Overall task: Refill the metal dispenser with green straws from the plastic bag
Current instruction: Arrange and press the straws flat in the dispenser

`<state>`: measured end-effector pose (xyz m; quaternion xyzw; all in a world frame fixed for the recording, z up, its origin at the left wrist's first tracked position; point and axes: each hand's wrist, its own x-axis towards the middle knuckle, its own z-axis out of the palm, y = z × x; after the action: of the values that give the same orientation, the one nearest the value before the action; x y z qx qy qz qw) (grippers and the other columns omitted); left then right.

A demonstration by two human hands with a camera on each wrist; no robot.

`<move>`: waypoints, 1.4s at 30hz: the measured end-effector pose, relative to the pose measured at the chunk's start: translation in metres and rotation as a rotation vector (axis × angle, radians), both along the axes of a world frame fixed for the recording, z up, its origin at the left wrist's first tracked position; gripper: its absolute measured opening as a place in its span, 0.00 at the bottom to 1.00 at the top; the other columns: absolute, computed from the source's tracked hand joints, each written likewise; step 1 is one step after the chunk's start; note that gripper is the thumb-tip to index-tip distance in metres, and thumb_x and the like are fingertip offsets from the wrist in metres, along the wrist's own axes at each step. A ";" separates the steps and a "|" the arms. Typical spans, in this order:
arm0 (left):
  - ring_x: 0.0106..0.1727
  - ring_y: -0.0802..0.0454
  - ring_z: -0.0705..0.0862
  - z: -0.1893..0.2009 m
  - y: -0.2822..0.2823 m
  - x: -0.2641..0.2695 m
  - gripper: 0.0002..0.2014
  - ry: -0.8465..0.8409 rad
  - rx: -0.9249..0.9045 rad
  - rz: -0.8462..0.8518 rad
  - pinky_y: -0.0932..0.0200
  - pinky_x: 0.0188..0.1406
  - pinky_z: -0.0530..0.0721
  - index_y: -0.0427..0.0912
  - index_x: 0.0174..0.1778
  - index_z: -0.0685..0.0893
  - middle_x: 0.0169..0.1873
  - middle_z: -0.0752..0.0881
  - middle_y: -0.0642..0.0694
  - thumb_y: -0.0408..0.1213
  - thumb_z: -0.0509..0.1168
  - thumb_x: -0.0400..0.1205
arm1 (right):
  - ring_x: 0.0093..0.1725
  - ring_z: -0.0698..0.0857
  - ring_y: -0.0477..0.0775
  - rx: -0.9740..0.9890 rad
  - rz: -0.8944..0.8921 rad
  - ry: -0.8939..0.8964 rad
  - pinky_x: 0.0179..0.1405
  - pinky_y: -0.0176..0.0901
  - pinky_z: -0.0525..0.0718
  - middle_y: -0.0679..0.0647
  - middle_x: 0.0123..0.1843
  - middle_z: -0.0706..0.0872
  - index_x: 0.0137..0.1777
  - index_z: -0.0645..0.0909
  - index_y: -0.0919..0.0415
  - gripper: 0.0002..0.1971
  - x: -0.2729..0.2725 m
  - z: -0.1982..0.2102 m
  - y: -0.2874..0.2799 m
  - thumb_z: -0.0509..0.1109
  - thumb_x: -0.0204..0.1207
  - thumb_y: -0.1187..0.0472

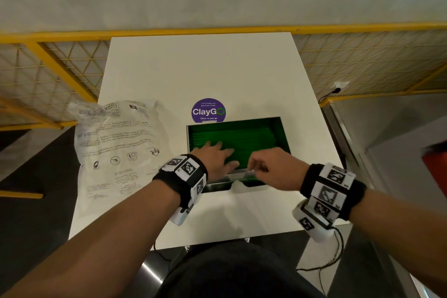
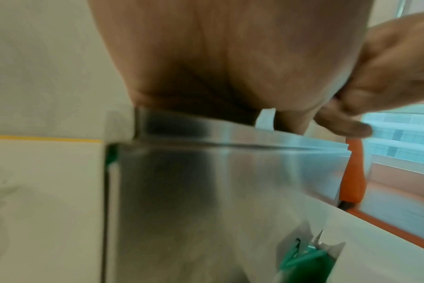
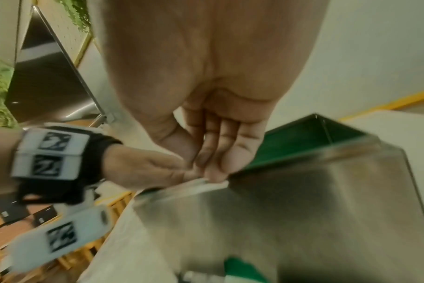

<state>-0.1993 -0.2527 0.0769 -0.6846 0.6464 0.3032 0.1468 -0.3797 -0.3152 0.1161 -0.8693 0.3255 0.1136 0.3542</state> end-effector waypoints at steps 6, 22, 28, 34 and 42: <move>0.83 0.37 0.49 0.000 0.006 -0.002 0.36 -0.007 0.056 -0.010 0.33 0.78 0.55 0.58 0.82 0.53 0.83 0.50 0.45 0.70 0.39 0.79 | 0.67 0.78 0.60 0.039 0.211 0.481 0.66 0.51 0.78 0.58 0.72 0.77 0.74 0.70 0.59 0.22 -0.018 -0.064 0.019 0.60 0.80 0.59; 0.83 0.38 0.50 -0.002 0.009 -0.003 0.38 -0.035 0.046 -0.015 0.36 0.77 0.56 0.58 0.82 0.51 0.84 0.50 0.45 0.72 0.37 0.77 | 0.83 0.33 0.61 -0.070 0.209 0.650 0.83 0.63 0.43 0.63 0.83 0.31 0.81 0.28 0.66 0.45 -0.026 -0.110 0.034 0.60 0.79 0.55; 0.83 0.39 0.51 -0.002 0.009 -0.003 0.36 -0.034 0.033 -0.017 0.36 0.77 0.56 0.58 0.82 0.53 0.83 0.50 0.45 0.71 0.38 0.78 | 0.72 0.72 0.65 -0.136 0.102 0.689 0.72 0.57 0.72 0.66 0.77 0.68 0.78 0.58 0.67 0.30 -0.027 -0.097 0.019 0.60 0.80 0.55; 0.83 0.39 0.52 -0.003 0.008 -0.001 0.37 -0.019 0.032 -0.012 0.35 0.76 0.57 0.58 0.81 0.54 0.83 0.52 0.45 0.72 0.39 0.77 | 0.78 0.62 0.65 -0.167 0.034 0.738 0.77 0.63 0.61 0.60 0.84 0.51 0.84 0.41 0.59 0.41 -0.038 -0.108 0.022 0.62 0.76 0.56; 0.83 0.39 0.51 -0.001 0.008 -0.002 0.37 -0.011 0.034 -0.002 0.35 0.77 0.55 0.58 0.81 0.54 0.83 0.52 0.45 0.71 0.40 0.78 | 0.69 0.74 0.59 -0.304 0.090 0.731 0.67 0.53 0.72 0.56 0.69 0.77 0.69 0.74 0.54 0.19 -0.029 -0.093 0.020 0.59 0.79 0.54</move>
<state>-0.2013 -0.2445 0.0755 -0.6829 0.6410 0.3104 0.1624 -0.4089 -0.2951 0.0229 -0.8276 0.4048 0.3813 0.0769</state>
